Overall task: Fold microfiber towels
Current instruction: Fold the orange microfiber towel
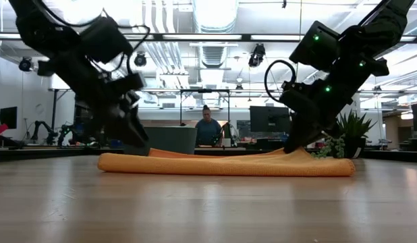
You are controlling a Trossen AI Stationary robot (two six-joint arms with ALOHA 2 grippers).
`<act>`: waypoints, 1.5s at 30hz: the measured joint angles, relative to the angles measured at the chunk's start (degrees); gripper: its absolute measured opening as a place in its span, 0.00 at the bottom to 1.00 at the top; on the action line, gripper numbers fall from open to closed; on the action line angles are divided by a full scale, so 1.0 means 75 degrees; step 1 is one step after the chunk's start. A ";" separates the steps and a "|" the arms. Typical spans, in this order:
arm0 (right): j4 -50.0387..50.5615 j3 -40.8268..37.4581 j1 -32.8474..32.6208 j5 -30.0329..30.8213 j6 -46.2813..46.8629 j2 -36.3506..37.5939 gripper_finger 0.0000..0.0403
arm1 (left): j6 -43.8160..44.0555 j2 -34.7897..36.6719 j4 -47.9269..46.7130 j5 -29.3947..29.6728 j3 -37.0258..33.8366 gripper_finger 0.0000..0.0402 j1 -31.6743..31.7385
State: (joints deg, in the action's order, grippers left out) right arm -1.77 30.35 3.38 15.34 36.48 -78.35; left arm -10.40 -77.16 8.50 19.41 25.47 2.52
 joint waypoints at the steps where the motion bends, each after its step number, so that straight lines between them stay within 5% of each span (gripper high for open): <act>1: -0.0035 0.0000 0.0000 0.0020 0.0100 0.0000 0.03 | 0.0001 0.0170 -0.0004 -0.0202 0.0000 0.43 -0.0003; 5: -0.0073 0.0000 0.0003 -0.0082 0.0634 -0.0006 0.07 | 0.0135 0.0640 0.0035 -0.0792 -0.0003 0.43 -0.0020; 12: 0.0079 0.0129 0.0023 -0.0041 0.0929 -0.0007 0.28 | 0.0320 0.0760 0.0117 -0.0952 -0.0037 0.43 -0.0093; 20: 0.2101 0.1220 0.0048 -0.0041 0.0858 0.0240 0.42 | 0.0362 0.0761 0.0254 -0.1120 0.0009 0.43 -0.0468; 26: 0.2745 0.1987 -0.0298 -0.0173 0.0782 0.0222 0.34 | 0.0747 0.0236 0.0699 -0.1133 0.0020 0.38 -0.0861; 35: 0.2580 0.1874 -0.1184 -0.0111 0.1101 0.0184 0.04 | 0.1144 -0.1123 0.1611 -0.0997 0.0119 0.16 -0.0914; 45: 0.1202 0.1384 -0.1335 0.0157 0.1337 -0.0536 0.02 | 0.1210 -0.1892 0.1627 -0.0932 0.0428 0.02 -0.0915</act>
State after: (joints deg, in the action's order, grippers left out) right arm 7.25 40.73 -6.63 16.51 46.50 -82.37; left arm -1.33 -91.35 20.70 12.43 28.69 -4.34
